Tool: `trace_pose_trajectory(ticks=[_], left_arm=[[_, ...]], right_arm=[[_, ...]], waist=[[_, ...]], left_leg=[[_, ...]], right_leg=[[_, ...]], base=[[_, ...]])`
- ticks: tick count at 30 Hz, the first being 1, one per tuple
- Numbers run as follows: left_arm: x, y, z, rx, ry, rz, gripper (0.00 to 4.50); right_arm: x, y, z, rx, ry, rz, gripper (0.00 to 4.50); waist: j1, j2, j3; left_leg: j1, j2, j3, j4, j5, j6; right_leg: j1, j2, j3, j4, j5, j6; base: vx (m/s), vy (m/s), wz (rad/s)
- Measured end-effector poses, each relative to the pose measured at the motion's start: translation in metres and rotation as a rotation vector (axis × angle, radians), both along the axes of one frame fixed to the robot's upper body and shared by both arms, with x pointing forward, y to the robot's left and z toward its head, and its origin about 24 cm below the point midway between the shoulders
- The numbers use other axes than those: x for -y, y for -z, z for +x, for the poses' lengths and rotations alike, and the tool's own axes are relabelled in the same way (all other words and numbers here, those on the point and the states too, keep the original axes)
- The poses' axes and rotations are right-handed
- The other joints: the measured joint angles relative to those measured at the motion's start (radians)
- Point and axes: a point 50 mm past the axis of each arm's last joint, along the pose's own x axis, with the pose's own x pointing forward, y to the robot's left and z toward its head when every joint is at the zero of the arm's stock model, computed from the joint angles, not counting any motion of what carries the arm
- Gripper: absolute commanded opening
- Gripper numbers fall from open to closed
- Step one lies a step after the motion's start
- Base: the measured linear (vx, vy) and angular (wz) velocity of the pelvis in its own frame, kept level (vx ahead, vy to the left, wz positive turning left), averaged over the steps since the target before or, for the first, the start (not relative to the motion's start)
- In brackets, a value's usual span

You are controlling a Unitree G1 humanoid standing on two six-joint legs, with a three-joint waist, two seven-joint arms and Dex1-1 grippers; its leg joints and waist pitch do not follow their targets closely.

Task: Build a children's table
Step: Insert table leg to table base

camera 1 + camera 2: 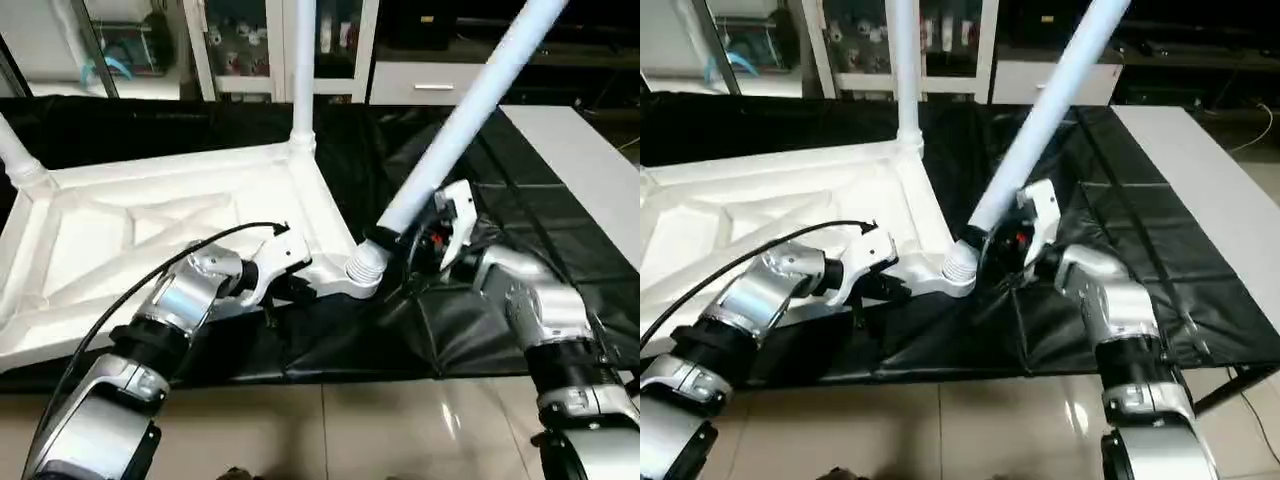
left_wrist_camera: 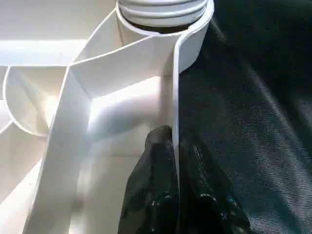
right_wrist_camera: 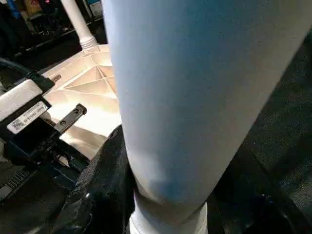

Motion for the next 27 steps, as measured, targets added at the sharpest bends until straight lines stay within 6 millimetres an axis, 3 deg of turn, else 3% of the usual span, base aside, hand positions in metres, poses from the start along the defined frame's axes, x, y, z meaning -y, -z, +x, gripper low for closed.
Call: trace_pose_trajectory(ticks=[12, 27], left_arm=[[0.001, 0.001, 0.001, 0.0, 0.003, -0.001, 0.0], [-0.003, 0.001, 0.001, -0.008, -0.003, 0.002, 0.0]], right_arm=[[-0.011, -0.008, -0.011, 0.134, -0.084, -0.186, 1.84], [-0.017, -0.015, 0.004, 0.068, -0.135, -0.219, 1.84]], waist=[[0.001, 0.002, -0.001], [-0.003, 0.001, -0.002]], left_leg=[[0.0, 0.0, 0.0, 0.0, 0.0, 0.0], [0.0, 0.0, 0.0, 0.0, 0.0, 0.0]], right_leg=[[0.001, 0.0, 0.0, -0.001, -0.001, 0.001], [0.001, 0.0, 0.0, 0.0, 0.0, 0.001]], base=[[0.0, 0.0, 0.0], [0.0, 0.0, 0.0]])
